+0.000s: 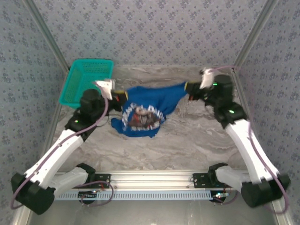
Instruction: Fold the inside-out t-shirt
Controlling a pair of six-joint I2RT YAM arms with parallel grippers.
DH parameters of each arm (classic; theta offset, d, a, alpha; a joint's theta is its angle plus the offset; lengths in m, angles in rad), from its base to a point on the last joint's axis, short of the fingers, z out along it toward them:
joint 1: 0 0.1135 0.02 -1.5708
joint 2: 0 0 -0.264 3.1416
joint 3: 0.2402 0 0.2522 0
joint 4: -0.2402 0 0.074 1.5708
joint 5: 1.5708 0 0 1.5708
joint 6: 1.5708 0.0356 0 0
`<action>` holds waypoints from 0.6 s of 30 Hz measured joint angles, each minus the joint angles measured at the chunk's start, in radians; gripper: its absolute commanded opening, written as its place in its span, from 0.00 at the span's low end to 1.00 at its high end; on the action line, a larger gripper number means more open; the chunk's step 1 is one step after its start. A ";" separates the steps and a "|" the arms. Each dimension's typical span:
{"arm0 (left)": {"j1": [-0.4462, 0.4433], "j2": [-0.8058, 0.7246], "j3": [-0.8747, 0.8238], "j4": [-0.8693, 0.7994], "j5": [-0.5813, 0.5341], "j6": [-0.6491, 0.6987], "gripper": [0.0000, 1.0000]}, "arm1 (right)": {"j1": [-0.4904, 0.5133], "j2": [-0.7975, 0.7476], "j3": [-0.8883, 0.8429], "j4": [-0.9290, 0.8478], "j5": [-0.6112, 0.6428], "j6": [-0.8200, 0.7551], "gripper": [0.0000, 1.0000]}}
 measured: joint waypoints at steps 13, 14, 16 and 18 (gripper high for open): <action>-0.149 0.120 0.428 0.011 -0.020 0.264 0.00 | 0.001 0.086 0.397 -0.060 0.113 -0.118 0.00; -0.158 0.134 0.445 -0.006 -0.012 0.276 0.00 | -0.002 0.090 0.425 -0.085 0.137 -0.129 0.00; -0.172 0.161 0.475 -0.037 0.013 0.294 0.00 | -0.003 0.087 0.494 -0.128 0.188 -0.154 0.00; -0.174 0.185 0.494 -0.060 0.030 0.300 0.00 | -0.004 0.080 0.565 -0.149 0.224 -0.176 0.00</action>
